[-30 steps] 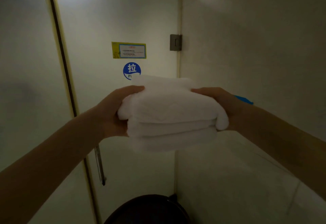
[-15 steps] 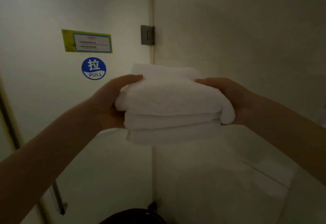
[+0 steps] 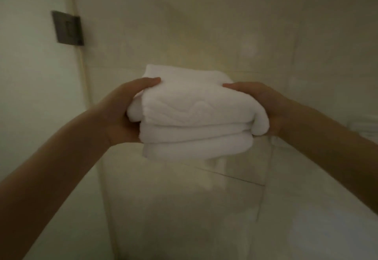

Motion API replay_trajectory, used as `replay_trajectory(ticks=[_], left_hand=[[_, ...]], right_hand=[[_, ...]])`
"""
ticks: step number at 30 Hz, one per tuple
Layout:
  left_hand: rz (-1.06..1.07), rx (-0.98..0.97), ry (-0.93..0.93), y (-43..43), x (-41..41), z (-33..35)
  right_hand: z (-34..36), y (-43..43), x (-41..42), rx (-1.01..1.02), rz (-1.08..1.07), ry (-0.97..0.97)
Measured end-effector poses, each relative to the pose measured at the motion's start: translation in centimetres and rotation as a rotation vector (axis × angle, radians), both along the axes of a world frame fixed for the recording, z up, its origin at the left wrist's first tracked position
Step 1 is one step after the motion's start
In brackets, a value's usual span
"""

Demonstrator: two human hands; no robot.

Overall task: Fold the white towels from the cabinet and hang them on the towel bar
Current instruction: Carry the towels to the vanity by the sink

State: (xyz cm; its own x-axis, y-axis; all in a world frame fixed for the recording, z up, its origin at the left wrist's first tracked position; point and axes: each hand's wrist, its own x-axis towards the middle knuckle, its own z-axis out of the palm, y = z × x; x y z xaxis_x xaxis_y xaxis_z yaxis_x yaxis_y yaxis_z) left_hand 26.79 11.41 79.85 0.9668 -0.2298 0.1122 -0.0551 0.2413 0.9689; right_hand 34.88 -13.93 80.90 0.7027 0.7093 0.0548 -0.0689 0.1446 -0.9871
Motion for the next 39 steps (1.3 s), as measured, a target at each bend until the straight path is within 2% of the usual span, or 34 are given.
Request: replay_trajectory(ticks=[9,15,39], left_hand=[[-0.380,-0.018,-0.015,-3.7,3.1,0.1],[-0.548,-0.012,0.002,-9.2,3.0,0.0],[-1.108,0.012,-0.002,-40.6,-4.0,0.8]], right_hand=[[-0.1,-5.1,-5.4,-0.013,-0.356,-0.046],[-0.2,-9.9,-10.5,-0.042,-0.590,-0.019],[0.9,-32.4,-32.2,-0.085,-1.324,0.045]])
